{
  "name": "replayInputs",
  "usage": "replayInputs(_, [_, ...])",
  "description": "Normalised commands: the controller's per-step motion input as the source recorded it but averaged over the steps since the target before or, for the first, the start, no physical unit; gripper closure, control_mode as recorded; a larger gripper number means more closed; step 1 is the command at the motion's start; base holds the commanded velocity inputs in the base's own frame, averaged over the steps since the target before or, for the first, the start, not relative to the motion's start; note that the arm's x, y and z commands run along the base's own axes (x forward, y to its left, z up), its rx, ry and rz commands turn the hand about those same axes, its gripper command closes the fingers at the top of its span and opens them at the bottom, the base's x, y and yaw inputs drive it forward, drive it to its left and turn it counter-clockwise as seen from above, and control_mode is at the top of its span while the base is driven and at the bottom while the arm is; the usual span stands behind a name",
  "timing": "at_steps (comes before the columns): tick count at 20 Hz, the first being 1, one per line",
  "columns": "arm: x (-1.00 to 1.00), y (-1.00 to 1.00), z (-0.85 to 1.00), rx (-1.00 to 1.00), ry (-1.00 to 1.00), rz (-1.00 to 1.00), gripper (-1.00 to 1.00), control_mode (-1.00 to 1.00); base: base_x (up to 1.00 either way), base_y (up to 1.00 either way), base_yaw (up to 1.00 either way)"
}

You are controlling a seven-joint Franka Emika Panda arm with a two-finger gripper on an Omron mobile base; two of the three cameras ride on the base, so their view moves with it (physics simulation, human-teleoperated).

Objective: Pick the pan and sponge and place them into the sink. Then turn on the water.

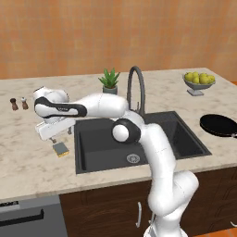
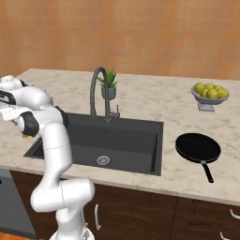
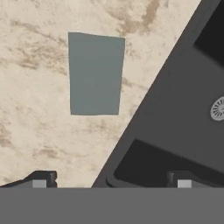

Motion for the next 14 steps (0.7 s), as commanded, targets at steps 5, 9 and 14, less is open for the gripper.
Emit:
replayInputs(5, [0.06, 0.00, -0.58, 0.00, 0.00, 0.00, -1.00, -1.00, 0.00, 0.00, 0.00])
replayInputs(9, [0.07, 0.00, -0.57, 0.02, 0.00, 0.00, -1.00, -1.00, 0.00, 0.00, 0.00])
replayInputs(14, [0.09, -0.20, -0.31, 0.08, -0.07, 0.00, -1.00, -1.00, 0.00, 0.00, 0.00])
